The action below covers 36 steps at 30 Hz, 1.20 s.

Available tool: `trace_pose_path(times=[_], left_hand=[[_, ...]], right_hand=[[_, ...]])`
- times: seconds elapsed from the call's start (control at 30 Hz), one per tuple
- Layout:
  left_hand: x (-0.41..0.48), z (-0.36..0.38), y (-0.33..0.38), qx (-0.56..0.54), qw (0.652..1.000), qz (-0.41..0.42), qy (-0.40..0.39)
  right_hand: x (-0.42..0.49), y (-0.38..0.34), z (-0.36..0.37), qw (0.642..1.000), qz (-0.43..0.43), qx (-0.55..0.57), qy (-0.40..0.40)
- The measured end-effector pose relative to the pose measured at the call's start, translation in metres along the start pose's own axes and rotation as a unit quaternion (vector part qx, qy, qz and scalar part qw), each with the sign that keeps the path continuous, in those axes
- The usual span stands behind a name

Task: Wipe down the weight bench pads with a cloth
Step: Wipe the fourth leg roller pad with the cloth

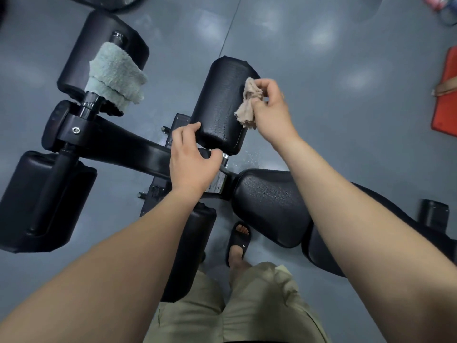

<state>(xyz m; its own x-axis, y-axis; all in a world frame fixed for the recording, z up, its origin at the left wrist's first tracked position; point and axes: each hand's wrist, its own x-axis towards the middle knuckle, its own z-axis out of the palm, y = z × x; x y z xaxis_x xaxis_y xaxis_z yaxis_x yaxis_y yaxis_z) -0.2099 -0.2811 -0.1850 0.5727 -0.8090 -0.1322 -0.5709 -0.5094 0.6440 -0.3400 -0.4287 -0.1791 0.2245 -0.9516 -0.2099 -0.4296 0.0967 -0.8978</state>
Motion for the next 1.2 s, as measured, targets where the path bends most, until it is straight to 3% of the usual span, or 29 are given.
trace_pose_path(times=[0.13, 0.23, 0.43, 0.6, 0.83, 1.2], left_hand=[[-0.002, 0.003, -0.001, 0.020, 0.999, 0.027, 0.014], [-0.001, 0.004, -0.002, 0.017, 1.000, 0.020, 0.016], [0.001, 0.005, -0.002, 0.028, 1.000, -0.002, 0.010], [0.002, 0.004, 0.001, 0.029, 0.999, -0.012, 0.007], [0.002, 0.002, 0.005, 0.038, 0.999, -0.014, 0.008], [0.003, 0.004, 0.003, 0.037, 0.999, -0.019, 0.015]], right_hand=[[-0.002, 0.011, 0.004, 0.998, 0.043, -0.015, 0.030], [-0.002, 0.018, 0.006, 0.999, -0.004, -0.036, 0.017], [0.052, -0.003, 0.009, 0.990, -0.075, -0.071, 0.099], [0.060, 0.000, 0.025, 0.966, -0.177, -0.175, 0.070], [0.017, 0.013, 0.029, 0.954, -0.245, -0.173, 0.025], [-0.053, 0.028, 0.026, 0.952, -0.258, -0.156, -0.057]])
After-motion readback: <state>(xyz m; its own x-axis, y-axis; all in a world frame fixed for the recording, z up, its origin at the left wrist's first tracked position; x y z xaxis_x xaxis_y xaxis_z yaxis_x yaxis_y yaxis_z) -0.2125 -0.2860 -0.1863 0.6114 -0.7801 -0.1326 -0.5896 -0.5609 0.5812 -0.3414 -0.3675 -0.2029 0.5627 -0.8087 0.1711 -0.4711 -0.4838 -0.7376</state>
